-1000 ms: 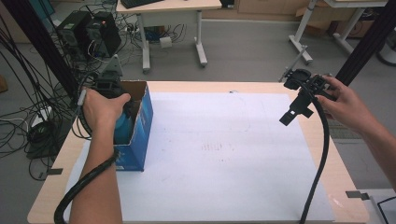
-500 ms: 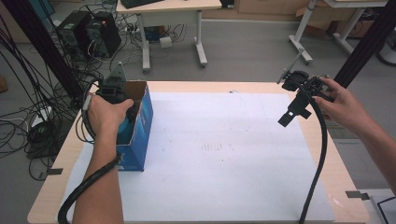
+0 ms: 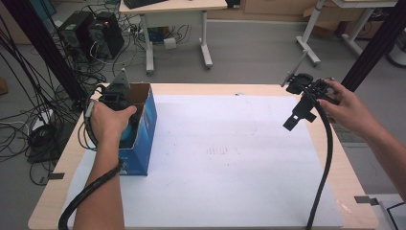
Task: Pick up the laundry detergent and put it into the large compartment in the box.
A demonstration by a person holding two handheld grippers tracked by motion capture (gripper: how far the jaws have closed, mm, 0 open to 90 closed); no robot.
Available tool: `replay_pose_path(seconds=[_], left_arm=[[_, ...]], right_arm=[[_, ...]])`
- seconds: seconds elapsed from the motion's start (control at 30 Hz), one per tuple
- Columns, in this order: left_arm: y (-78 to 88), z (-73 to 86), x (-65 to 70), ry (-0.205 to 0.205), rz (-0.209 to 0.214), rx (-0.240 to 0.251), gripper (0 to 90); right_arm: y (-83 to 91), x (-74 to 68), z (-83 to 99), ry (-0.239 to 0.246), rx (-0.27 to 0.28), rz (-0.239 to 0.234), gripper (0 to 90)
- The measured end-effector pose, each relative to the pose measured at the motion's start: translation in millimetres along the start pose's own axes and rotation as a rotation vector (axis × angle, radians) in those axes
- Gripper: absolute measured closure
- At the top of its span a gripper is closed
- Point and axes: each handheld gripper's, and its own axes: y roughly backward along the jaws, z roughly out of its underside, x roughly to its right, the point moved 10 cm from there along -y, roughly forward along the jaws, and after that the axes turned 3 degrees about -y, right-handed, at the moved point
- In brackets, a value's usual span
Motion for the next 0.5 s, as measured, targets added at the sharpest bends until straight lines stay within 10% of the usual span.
replay_pose_path(seconds=[0.5], left_arm=[[1.9,2.3,-1.0,0.001,0.003,0.007,36.0]], right_arm=[[-2.3,-5.7,-2.8,0.004,-0.012,0.004,4.4]])
